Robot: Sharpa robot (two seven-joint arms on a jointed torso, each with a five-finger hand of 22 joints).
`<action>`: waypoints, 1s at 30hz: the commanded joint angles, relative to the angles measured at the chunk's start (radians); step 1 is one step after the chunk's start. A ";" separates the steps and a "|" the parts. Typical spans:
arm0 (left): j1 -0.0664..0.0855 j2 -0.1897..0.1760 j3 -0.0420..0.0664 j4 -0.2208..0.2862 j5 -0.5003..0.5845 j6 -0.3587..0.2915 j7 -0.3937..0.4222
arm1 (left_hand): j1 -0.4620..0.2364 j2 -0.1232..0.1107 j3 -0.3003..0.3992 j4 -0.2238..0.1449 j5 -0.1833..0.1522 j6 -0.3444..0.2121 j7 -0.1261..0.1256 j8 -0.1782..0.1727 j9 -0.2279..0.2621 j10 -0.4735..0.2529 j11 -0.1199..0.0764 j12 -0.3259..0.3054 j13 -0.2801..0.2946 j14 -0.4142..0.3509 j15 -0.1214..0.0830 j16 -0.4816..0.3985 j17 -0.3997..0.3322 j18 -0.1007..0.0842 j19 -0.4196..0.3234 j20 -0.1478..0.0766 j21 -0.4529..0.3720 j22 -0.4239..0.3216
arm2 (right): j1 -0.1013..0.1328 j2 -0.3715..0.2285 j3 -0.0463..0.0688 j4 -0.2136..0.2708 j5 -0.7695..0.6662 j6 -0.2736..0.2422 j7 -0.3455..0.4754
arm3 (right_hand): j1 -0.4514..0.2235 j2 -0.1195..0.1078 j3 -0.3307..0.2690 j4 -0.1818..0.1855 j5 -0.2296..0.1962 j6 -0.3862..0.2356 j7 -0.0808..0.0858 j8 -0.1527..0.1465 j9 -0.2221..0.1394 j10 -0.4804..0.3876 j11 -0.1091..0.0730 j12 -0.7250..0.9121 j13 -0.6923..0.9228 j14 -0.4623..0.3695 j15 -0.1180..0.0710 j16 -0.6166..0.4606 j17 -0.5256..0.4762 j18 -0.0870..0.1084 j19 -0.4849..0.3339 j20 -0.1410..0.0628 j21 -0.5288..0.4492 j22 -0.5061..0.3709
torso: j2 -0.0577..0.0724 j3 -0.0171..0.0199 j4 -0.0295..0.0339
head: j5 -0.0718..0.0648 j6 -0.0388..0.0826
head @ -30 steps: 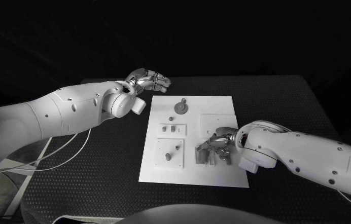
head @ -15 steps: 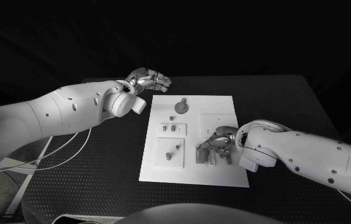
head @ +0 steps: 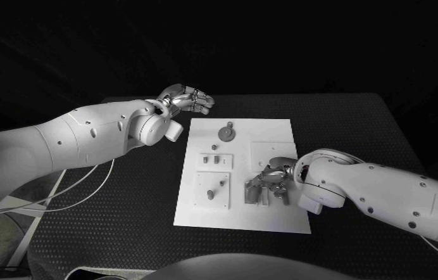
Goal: Assemble the parts on the task board
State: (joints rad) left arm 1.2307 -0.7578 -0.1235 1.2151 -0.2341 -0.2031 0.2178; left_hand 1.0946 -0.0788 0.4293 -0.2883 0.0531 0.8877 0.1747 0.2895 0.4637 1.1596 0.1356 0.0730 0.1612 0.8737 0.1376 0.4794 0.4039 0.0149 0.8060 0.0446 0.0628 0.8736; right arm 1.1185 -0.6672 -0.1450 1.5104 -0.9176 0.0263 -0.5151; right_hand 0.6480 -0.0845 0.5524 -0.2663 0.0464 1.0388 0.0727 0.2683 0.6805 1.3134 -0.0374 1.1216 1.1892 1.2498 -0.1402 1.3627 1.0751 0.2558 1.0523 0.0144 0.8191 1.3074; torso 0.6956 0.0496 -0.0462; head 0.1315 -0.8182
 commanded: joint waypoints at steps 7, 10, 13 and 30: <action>0.001 0.000 0.001 0.003 0.004 0.012 0.005 | -0.009 0.001 -0.004 0.001 -0.001 -0.006 -0.001 0.005 -0.001 -0.005 0.000 -0.003 -0.001 -0.004 0.006 -0.004 0.002 -0.007 -0.008 -0.002 0.005 -0.002 | -0.010 0.008 -0.008 0.004 -0.018 0.047 0.001 | 0.014 0.012 0.021 -0.008 0.002 -0.001 0.003 -0.008 0.001 -0.005 0.001 -0.004 0.002 -0.010 0.002 0.009 -0.006 0.006 -0.003 0.001 -0.003 0.016 | 0.000 -0.0002 0.0001 | 0.002 -0.003; 0.001 0.000 0.001 0.003 0.004 0.014 0.004 | -0.010 0.001 -0.004 0.001 -0.001 -0.006 -0.001 0.005 -0.001 -0.005 0.000 -0.003 -0.001 -0.004 0.006 -0.004 0.002 -0.007 -0.008 -0.002 0.005 -0.002 | -0.010 0.007 -0.009 0.005 -0.018 0.056 0.001 | 0.022 0.022 0.022 -0.017 0.002 0.000 0.003 -0.008 0.002 -0.004 0.002 -0.004 0.003 -0.011 0.002 0.011 -0.008 0.006 -0.003 0.001 -0.002 0.017 | 0.000 0.0004 0.0005 | 0.005 -0.005; 0.001 0.000 0.001 0.003 0.004 0.014 0.004 | -0.010 0.001 -0.004 0.001 -0.001 -0.006 -0.001 0.005 -0.001 -0.005 0.000 -0.003 -0.001 -0.004 0.006 -0.004 0.002 -0.007 -0.008 -0.002 0.005 -0.002 | -0.010 0.008 -0.010 0.005 -0.018 0.063 0.002 | 0.024 0.024 0.021 -0.019 0.002 0.000 0.003 -0.008 0.003 -0.004 0.002 -0.004 0.003 -0.011 0.002 0.013 -0.009 0.006 -0.004 0.002 -0.001 0.018 | 0.000 0.0004 0.0000 | 0.006 -0.006; 0.001 0.001 0.001 0.002 0.004 0.015 0.002 | -0.010 0.001 -0.004 0.001 -0.001 -0.006 -0.001 0.005 -0.001 -0.005 0.000 -0.003 -0.002 -0.004 0.006 -0.005 0.004 -0.007 -0.009 -0.002 0.005 -0.002 | -0.010 0.011 -0.011 0.008 -0.016 0.074 0.011 | 0.029 0.025 0.018 -0.022 0.002 0.001 0.003 -0.009 0.005 -0.002 0.002 -0.002 0.005 -0.012 0.003 0.016 -0.012 0.006 -0.005 0.003 -0.001 0.018 | 0.000 0.0005 -0.0003 | 0.012 -0.011</action>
State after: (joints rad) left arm 1.2307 -0.7584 -0.1235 1.2152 -0.2340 -0.2018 0.2146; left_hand 1.0946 -0.0788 0.4293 -0.2884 0.0531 0.8877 0.1747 0.2895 0.4639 1.1596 0.1356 0.0730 0.1605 0.8737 0.1375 0.4794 0.4065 0.0148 0.8060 0.0446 0.0628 0.8730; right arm 1.1205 -0.6642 -0.1470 1.5113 -0.9391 0.0530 -0.5128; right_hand 0.6718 -0.0606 0.5687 -0.2828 0.0464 1.0371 0.0712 0.2667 0.6863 1.3156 -0.0358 1.1218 1.1939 1.2460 -0.1367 1.3742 1.0644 0.2558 1.0523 0.0144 0.8191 1.3074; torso 0.6957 0.0499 -0.0464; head 0.1428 -0.8285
